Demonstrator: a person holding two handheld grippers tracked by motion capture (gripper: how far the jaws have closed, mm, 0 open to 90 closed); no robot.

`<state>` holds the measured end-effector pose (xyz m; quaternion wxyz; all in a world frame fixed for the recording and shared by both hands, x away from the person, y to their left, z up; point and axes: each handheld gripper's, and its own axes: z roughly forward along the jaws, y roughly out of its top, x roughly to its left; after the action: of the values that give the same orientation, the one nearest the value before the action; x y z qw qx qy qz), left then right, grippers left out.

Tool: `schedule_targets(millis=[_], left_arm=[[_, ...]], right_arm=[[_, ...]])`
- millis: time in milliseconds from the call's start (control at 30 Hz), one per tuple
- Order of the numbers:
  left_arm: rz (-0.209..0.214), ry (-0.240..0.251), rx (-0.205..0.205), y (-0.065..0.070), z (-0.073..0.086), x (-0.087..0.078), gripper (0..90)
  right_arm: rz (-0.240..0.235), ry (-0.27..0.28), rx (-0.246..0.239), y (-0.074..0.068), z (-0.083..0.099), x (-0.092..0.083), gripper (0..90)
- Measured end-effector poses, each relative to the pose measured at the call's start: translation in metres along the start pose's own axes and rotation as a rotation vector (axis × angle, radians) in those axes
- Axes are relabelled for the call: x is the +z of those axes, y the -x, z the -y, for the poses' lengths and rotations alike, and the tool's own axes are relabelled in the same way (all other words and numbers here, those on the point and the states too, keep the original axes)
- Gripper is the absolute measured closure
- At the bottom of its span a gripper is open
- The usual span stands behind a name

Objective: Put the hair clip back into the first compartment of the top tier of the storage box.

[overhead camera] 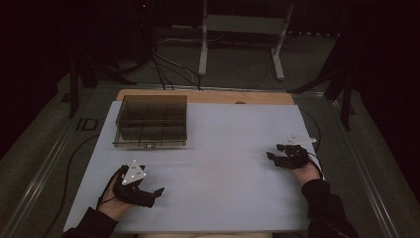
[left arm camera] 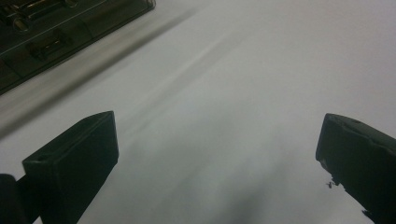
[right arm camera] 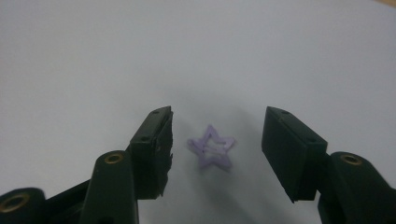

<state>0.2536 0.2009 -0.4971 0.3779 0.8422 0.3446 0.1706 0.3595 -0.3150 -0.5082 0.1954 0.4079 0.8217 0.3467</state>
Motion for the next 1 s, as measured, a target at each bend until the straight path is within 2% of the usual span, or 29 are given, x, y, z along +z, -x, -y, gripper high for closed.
schedule_targets(millis=[67,267,367,567,667,833,1000], left_arm=[[0.003,0.001,-0.001,0.000,0.000,0.000,0.0],[0.005,0.000,0.000,0.000,0.000,0.000,0.0],[0.005,-0.001,0.000,0.000,0.000,0.000,0.0],[0.005,-0.002,0.002,0.000,0.000,0.001,0.0],[0.007,-0.001,0.002,0.000,0.000,0.000,0.0],[0.007,-0.001,0.002,0.000,0.000,0.001,0.0],[0.006,-0.001,0.003,0.000,0.000,0.000,0.0]], right_arm=[[0.006,-0.022,-0.015,0.001,0.002,0.004,44.0],[-0.016,-0.049,-0.033,0.003,0.006,0.014,43.4],[-0.019,-0.044,-0.035,0.002,0.005,0.016,43.7],[-0.060,-0.037,-0.026,0.002,0.006,0.017,55.3],[-0.075,-0.039,-0.014,0.003,0.006,0.017,57.9],[-0.081,-0.051,-0.015,0.003,0.004,0.017,63.6],[-0.077,-0.064,-0.017,0.002,0.002,0.017,64.9]])
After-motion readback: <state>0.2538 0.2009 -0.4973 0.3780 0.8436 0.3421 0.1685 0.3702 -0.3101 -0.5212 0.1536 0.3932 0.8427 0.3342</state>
